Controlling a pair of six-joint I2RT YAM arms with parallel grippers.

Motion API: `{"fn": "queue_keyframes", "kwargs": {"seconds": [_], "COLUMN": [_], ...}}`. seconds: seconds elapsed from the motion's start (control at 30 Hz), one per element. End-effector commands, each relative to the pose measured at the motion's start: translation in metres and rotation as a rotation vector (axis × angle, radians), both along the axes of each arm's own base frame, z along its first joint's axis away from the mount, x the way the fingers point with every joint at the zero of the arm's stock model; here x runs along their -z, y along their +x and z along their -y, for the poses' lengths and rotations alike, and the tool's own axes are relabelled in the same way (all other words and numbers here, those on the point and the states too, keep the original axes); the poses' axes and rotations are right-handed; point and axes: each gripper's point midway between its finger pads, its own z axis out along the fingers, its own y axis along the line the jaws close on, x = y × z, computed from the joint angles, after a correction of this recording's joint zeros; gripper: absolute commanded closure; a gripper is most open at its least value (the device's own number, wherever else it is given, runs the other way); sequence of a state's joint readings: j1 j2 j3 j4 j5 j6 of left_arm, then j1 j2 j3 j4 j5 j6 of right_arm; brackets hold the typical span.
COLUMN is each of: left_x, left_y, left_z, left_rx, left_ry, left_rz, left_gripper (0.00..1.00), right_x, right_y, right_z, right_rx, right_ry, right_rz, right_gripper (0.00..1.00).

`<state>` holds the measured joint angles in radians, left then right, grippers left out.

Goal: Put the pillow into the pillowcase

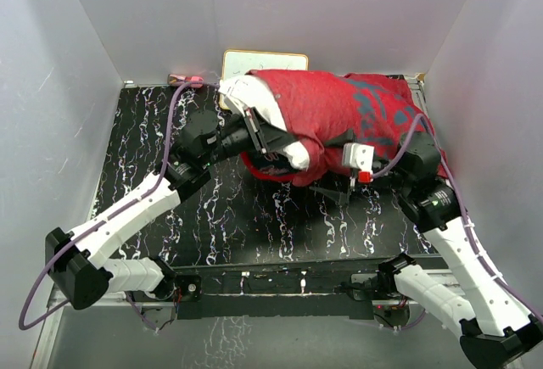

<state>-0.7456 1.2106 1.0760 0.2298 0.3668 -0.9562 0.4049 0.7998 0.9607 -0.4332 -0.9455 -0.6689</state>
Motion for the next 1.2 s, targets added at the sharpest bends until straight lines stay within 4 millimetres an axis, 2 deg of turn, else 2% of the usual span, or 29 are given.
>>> {"fn": "queue_keyframes", "kwargs": {"seconds": [0.0, 0.1, 0.2, 0.27, 0.33, 0.4, 0.43, 0.47, 0.5, 0.53, 0.63, 0.7, 0.77, 0.8, 0.87, 1.0, 1.07, 1.13, 1.17], "left_x": [-0.083, -0.103, -0.121, -0.137, -0.149, -0.159, -0.164, -0.166, -0.176, -0.175, -0.176, -0.173, -0.164, -0.156, -0.132, -0.077, -0.057, -0.040, -0.039], "left_y": [-0.011, -0.011, -0.016, -0.020, -0.024, -0.025, -0.024, -0.022, -0.019, -0.014, 0.000, 0.002, -0.001, -0.003, -0.004, -0.013, -0.018, -0.020, -0.020], "left_z": [0.008, 0.016, 0.028, 0.034, 0.041, 0.044, 0.043, 0.040, 0.030, 0.021, -0.032, -0.071, -0.103, -0.118, -0.148, -0.204, -0.223, -0.233, -0.235], "left_rx": [0.066, 0.084, 0.119, 0.139, 0.158, 0.162, 0.152, 0.128, 0.072, 0.012, -0.239, -0.381, -0.477, -0.520, -0.609, -0.767, -0.819, -0.852, -0.865], "left_ry": [-0.159, -0.194, -0.221, -0.245, -0.258, -0.261, -0.258, -0.238, -0.224, -0.179, -0.054, 0.005, 0.077, 0.126, 0.230, 0.415, 0.458, 0.482, 0.473], "left_rz": [0.175, 0.198, 0.219, 0.244, 0.264, 0.277, 0.285, 0.289, 0.309, 0.324, 0.356, 0.358, 0.347, 0.332, 0.288, 0.180, 0.147, 0.133, 0.132], "left_gripper": [1.00, 1.00, 1.00, 1.00, 1.00, 1.00, 1.00, 0.92, 0.81, 0.69, 0.40, 0.31, 0.29, 0.28, 0.26, 0.25, 0.22, 0.17, 0.16], "right_x": [-0.098, -0.118, -0.126, -0.131, -0.140, -0.153, -0.163, -0.176, -0.190, -0.207, -0.262, -0.301, -0.339, -0.350, -0.362, -0.357, -0.356, -0.355, -0.357], "right_y": [0.021, 0.024, 0.044, 0.059, 0.064, 0.064, 0.064, 0.064, 0.066, 0.066, 0.063, 0.056, 0.046, 0.045, 0.047, 0.063, 0.064, 0.064, 0.064], "right_z": [0.000, 0.001, 0.005, 0.006, 0.004, 0.000, -0.001, -0.001, -0.001, 0.001, 0.006, 0.010, 0.016, 0.018, 0.019, 0.021, 0.022, 0.022, 0.023], "right_rx": [0.097, 0.112, 0.189, 0.238, 0.235, 0.211, 0.208, 0.210, 0.220, 0.230, 0.245, 0.243, 0.237, 0.237, 0.245, 0.299, 0.306, 0.307, 0.312], "right_ry": [0.202, 0.227, 0.228, 0.227, 0.229, 0.244, 0.266, 0.297, 0.330, 0.365, 0.471, 0.546, 0.619, 0.639, 0.661, 0.659, 0.659, 0.662, 0.668], "right_rz": [0.215, 0.277, 0.342, 0.354, 0.368, 0.385, 0.387, 0.390, 0.390, 0.402, 0.440, 0.475, 0.511, 0.523, 0.532, 0.527, 0.517, 0.508, 0.507], "right_gripper": [0.02, 0.05, 0.10, 0.19, 0.36, 0.78, 0.90, 0.92, 0.92, 0.92, 0.92, 0.92, 0.92, 0.92, 0.92, 0.92, 0.92, 0.92, 0.92]}}
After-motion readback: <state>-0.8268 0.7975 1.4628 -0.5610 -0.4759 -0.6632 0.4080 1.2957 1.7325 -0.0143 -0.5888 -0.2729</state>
